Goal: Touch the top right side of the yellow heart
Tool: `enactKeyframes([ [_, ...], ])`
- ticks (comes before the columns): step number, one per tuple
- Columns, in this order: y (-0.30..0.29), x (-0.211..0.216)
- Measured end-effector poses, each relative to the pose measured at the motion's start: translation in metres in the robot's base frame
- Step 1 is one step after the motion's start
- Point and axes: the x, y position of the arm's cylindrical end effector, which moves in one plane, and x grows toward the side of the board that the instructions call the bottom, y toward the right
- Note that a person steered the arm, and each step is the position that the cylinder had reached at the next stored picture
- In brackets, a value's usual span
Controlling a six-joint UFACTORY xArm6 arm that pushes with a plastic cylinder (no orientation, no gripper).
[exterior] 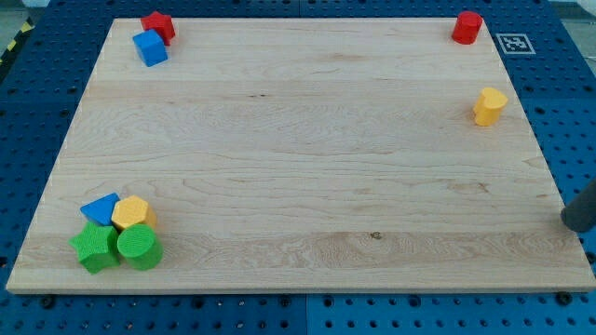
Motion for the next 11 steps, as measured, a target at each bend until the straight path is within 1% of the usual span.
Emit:
enactKeyframes([
  [3,0.009,0.000],
  [4,0.040,-0.001],
  [5,0.041,-0.015],
  [6,0.041,-0.049],
  [7,0.035,-0.094],
  [8,0.029,-0.150],
  [9,-0.015,-0.183],
  [10,-0.049,-0.189],
  [11,-0.049,-0.189],
])
